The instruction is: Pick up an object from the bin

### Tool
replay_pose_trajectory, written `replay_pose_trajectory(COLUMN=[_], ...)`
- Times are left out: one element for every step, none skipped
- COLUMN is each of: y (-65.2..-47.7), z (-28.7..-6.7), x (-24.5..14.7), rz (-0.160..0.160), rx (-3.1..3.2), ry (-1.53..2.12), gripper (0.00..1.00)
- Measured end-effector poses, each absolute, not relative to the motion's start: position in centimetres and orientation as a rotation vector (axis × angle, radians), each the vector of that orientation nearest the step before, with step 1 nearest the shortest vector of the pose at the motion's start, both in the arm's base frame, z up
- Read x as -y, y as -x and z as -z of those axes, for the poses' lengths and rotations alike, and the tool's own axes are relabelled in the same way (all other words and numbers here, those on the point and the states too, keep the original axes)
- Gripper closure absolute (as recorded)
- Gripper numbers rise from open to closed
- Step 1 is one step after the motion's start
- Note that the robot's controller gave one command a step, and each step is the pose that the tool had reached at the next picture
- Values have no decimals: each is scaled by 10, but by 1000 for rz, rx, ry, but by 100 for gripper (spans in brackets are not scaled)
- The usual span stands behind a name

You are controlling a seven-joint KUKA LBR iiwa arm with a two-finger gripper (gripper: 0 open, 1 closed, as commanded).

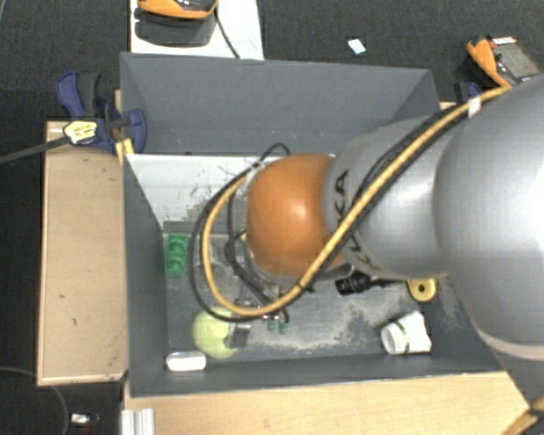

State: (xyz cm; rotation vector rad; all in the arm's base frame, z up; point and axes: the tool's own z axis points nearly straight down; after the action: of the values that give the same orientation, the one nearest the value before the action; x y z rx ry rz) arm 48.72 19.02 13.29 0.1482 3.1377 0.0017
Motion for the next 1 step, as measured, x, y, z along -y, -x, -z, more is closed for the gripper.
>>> replay_pose_trajectory(y=[-495], z=[-148], x=[-196], rz=[-3], rx=[-3134], ry=[-65], gripper=[0])
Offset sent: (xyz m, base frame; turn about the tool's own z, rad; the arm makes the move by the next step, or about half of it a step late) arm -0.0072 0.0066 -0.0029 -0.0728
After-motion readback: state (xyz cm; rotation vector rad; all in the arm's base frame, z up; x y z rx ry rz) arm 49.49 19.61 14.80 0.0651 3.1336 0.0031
